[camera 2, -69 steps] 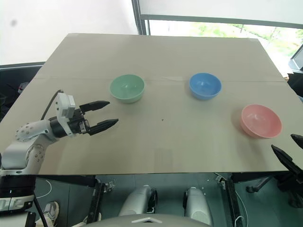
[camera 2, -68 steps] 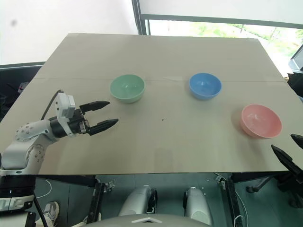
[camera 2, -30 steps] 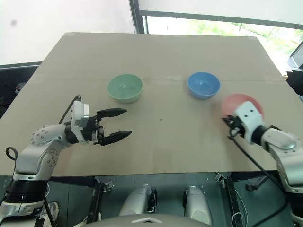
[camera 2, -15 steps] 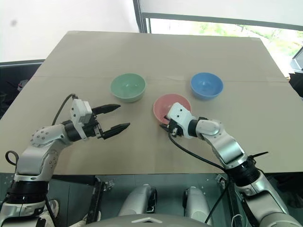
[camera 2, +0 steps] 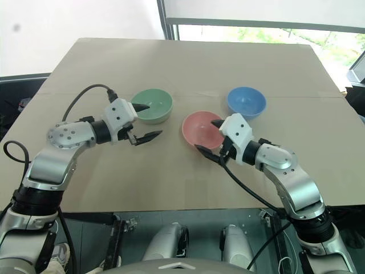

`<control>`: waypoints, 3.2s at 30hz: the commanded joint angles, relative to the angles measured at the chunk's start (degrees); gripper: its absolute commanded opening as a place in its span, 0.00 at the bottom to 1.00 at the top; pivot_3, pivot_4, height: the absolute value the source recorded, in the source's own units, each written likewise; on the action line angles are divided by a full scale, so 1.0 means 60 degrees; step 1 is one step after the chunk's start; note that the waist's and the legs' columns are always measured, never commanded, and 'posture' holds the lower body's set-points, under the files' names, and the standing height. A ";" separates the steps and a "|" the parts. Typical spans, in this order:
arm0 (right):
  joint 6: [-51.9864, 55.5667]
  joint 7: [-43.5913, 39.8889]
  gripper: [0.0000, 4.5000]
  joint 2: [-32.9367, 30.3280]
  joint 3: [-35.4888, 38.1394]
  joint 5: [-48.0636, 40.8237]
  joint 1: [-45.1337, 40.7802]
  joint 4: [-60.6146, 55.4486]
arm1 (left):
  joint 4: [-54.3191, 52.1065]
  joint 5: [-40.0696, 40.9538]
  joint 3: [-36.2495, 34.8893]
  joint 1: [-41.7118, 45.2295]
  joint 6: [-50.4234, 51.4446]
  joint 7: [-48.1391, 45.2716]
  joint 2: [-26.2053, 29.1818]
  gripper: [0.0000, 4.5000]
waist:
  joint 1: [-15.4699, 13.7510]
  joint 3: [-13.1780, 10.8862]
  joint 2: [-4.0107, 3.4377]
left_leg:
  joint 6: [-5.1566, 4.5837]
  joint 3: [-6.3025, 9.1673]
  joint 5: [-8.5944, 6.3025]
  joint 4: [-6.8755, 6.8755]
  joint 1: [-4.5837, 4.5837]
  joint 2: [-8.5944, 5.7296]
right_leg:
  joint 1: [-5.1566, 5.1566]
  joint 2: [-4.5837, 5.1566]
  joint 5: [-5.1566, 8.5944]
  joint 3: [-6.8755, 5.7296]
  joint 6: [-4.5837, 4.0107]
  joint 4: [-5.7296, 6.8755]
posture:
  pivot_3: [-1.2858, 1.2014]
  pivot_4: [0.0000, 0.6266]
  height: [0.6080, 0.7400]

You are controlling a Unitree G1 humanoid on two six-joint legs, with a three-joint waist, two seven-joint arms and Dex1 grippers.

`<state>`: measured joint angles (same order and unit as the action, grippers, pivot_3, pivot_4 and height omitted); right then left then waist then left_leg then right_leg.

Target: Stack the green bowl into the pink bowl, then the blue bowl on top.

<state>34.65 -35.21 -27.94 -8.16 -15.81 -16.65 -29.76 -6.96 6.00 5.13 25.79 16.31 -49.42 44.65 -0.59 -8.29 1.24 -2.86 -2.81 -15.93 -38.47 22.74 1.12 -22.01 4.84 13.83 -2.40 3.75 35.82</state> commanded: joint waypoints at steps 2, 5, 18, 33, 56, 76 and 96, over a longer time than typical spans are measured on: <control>-0.0203 0.0437 0.98 -0.0065 0.0301 0.0162 0.0586 -0.0757 | 0.1498 -0.1828 0.1205 0.1510 -0.0148 -0.0011 0.0263 1.00 | -0.0095 -0.0001 0.0001 | 0.0001 0.0004 0.0001 -0.0001 0.0005 -0.0004 | 0.0000 -0.0004 0.0001 -0.0005 0.0000 0.0000 | 0.52 0.24 1.00; -0.0225 0.0418 0.98 -0.0111 0.0432 0.0005 0.0903 -0.1055 | 0.2205 -0.2295 0.1561 0.2022 -0.0523 -0.0043 0.0073 1.00 | -0.0058 -0.0001 0.0002 | -0.0003 0.0001 -0.0001 -0.0004 0.0014 -0.0012 | 0.0001 0.0000 0.0000 0.0000 0.0003 0.0003 | 0.52 0.24 1.00; -0.0432 0.0406 0.99 -0.0221 0.1757 -0.1059 0.2443 -0.2542 | 0.3832 -0.3008 0.2113 0.2898 -0.1676 -0.0614 -0.0505 0.00 | -0.0048 -0.0003 0.0004 | -0.0007 0.0004 -0.0003 -0.0009 0.0019 -0.0005 | -0.0003 0.0000 0.0001 0.0000 0.0005 0.0001 | 0.52 0.24 1.00; -0.0872 0.0249 0.99 -0.0656 0.4497 -0.2215 0.5038 -0.3604 | 0.1205 0.0362 0.1583 0.3472 -0.1895 -0.4288 -0.0890 0.00 | -0.0043 -0.0003 0.0007 | -0.0010 0.0007 -0.0005 -0.0025 0.0022 0.0020 | 0.0004 0.0006 0.0000 0.0005 0.0005 0.0000 | 0.52 0.24 1.00; -0.3636 -0.0133 0.99 -0.2478 0.1155 0.2226 0.0412 0.3532 | 0.0092 0.3623 -0.1315 0.1075 0.0659 -0.2949 -0.1806 0.86 | 0.0156 -0.0007 -0.0006 | -0.0027 0.0000 -0.0015 -0.0072 -0.0016 0.0039 | 0.0023 -0.0008 0.0002 0.0031 0.0006 0.0010 | 0.52 0.24 1.00; -0.8534 -0.1292 0.15 -0.1343 -0.1199 0.4692 -0.4770 1.1960 | -0.3811 0.5353 -0.2942 -0.2896 0.2729 -0.0491 -0.0888 1.00 | 0.0208 -0.0031 -0.0020 | -0.0002 0.0010 -0.0001 -0.0037 -0.0014 0.0022 | 0.0030 0.0017 0.0001 0.0021 0.0005 -0.0005 | 0.52 0.24 1.00; -0.1580 -0.2848 0.16 -0.1599 -0.1298 0.0948 -0.2528 0.1458 | -0.1308 0.3832 -0.1349 -0.1974 0.0737 -0.0735 -0.1803 1.00 | 0.0073 -0.0031 -0.0031 | -0.0008 0.0016 -0.0006 -0.0033 -0.0005 0.0017 | 0.0028 0.0023 0.0001 0.0006 0.0004 -0.0006 | 0.52 0.24 1.00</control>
<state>24.66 -53.15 -37.11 -15.81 -12.15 -31.36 -22.09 -14.40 29.18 -3.00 13.03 22.59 -52.83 33.93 -0.15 -8.48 1.05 -2.92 -2.71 -15.97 -38.70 22.73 1.20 -21.85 4.99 13.83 -2.36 3.77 35.79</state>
